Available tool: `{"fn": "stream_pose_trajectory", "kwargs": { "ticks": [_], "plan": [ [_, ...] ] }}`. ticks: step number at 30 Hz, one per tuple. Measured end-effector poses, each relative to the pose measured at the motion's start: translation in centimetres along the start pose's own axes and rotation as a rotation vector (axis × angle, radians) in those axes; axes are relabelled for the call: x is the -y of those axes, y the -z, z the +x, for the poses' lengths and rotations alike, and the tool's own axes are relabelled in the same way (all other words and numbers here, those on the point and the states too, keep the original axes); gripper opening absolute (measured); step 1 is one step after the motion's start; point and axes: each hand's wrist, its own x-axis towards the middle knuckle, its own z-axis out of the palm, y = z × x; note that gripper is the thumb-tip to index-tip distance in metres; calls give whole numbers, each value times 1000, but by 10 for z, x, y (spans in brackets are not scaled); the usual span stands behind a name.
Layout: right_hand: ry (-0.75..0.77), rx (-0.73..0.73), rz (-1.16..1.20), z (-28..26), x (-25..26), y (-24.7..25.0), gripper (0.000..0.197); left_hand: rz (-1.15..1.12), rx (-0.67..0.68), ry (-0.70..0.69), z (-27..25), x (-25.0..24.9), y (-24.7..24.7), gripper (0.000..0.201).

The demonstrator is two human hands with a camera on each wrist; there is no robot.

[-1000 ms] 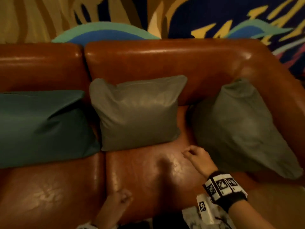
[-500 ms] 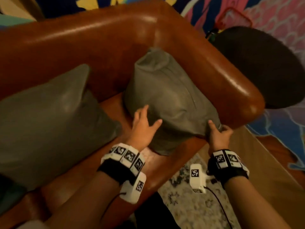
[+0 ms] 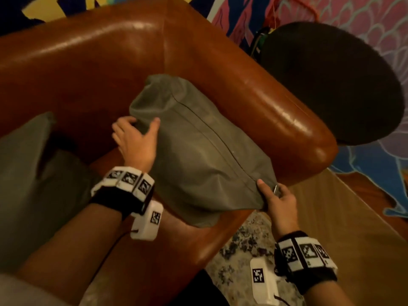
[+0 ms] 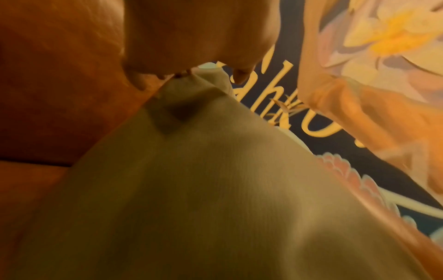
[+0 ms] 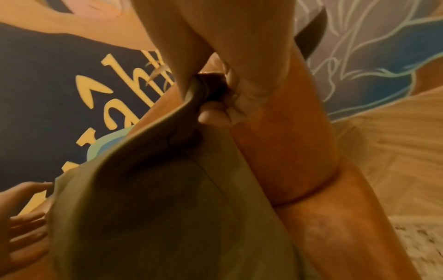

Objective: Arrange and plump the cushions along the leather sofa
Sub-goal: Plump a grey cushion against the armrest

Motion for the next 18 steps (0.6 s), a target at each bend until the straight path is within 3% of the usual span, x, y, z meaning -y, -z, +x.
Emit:
{"fn": "stream_pose_trajectory", "kwargs": {
  "ticks": [2, 4, 5, 7, 9, 11, 14, 18],
  "plan": [
    [-26, 25, 2, 0, -3, 0, 57, -31, 0, 24, 29, -17, 1, 58],
    [-30, 18, -39, 2, -4, -4, 94, -15, 130, 61, 60, -34, -2, 64],
    [-21, 24, -52, 2, -3, -5, 103, 2, 211, 76, 72, -41, -1, 69],
    [-22, 20, -56, 4, 0, -8, 88, 42, 320, 100, 91, -54, -2, 79],
    [-24, -9, -52, 1, 7, -13, 49, 112, 328, 117, 100, -65, -6, 81],
    [9, -8, -121, -3, 12, -18, 28, 173, 300, 92, 101, -66, -10, 76],
    [107, -8, -212, -9, 20, -11, 19, 177, 228, -72, 113, -57, -15, 55],
    [88, -13, -270, -10, 24, 20, 45, 204, 141, -265, 129, -36, 5, 41]
  ]
}}
